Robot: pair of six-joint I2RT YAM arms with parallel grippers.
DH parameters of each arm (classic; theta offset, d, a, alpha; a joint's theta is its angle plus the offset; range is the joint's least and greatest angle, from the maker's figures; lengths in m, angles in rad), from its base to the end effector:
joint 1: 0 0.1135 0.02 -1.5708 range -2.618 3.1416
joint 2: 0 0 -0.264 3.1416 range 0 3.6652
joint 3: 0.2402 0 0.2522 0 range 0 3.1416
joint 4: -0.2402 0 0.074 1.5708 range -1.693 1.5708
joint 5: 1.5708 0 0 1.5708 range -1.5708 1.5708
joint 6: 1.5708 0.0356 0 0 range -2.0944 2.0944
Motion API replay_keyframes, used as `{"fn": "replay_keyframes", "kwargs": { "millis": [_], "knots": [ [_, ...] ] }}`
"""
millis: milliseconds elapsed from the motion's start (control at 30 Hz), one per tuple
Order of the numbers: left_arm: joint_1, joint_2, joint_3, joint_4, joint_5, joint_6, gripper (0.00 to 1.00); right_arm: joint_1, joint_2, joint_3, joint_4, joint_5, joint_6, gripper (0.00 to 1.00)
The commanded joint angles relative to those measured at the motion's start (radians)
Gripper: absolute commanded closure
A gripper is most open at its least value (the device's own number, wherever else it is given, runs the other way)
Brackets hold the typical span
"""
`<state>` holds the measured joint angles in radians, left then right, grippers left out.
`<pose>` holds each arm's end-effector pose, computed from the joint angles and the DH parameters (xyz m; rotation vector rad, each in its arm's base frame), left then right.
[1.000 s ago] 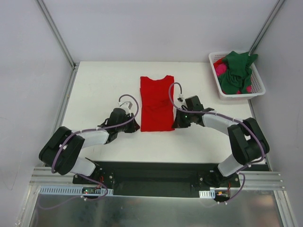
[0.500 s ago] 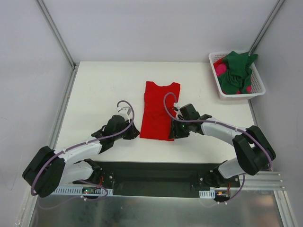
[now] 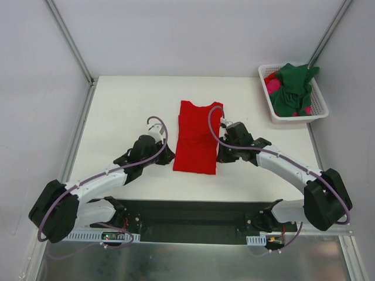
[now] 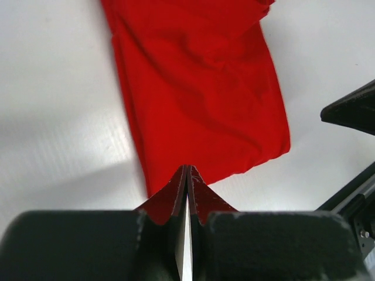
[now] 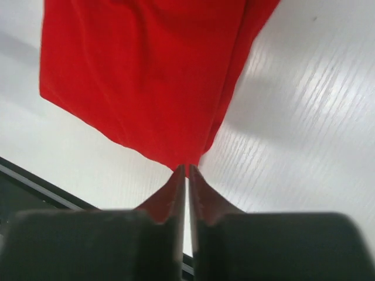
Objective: Fold and stack the t-shirts
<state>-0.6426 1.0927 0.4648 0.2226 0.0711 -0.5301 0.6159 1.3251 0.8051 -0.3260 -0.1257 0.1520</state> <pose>0.1847 -0.1415 0.2094 0.1649 2.0649 -0.8166 0.2183 0.1600 0.2181 -0.6251 2.3900 0.4949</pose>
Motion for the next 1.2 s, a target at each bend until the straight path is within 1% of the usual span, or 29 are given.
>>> {"fn": "replay_keyframes", "kwargs": {
  "millis": [0,67,200,267,467,767,967,1167],
  "knots": [
    [-0.009,0.137,0.096,0.162,0.114,0.024,1.00,0.004,0.028,0.094,0.027,0.018,-0.012,0.98],
    [-0.011,0.186,0.118,0.231,0.159,0.015,1.00,0.005,0.068,0.152,0.047,-0.003,-0.020,0.99],
    [-0.011,0.323,0.179,0.311,0.206,0.013,1.00,0.004,0.170,0.229,0.074,-0.031,-0.029,0.99],
    [-0.011,0.358,0.204,0.325,0.216,0.022,1.00,0.004,0.222,0.264,0.096,-0.048,-0.028,0.99],
    [-0.009,0.476,0.294,0.328,0.233,0.061,1.00,0.001,0.341,0.332,0.114,-0.078,-0.028,0.98],
    [-0.005,0.604,0.362,0.328,0.240,0.102,1.00,-0.028,0.440,0.381,0.127,-0.088,-0.038,0.99],
    [0.017,0.664,0.400,0.327,0.263,0.114,1.00,-0.064,0.487,0.416,0.127,-0.074,-0.055,0.99],
    [0.049,0.687,0.428,0.322,0.279,0.127,1.00,-0.096,0.526,0.444,0.122,-0.055,-0.075,0.99]
  ]
}}
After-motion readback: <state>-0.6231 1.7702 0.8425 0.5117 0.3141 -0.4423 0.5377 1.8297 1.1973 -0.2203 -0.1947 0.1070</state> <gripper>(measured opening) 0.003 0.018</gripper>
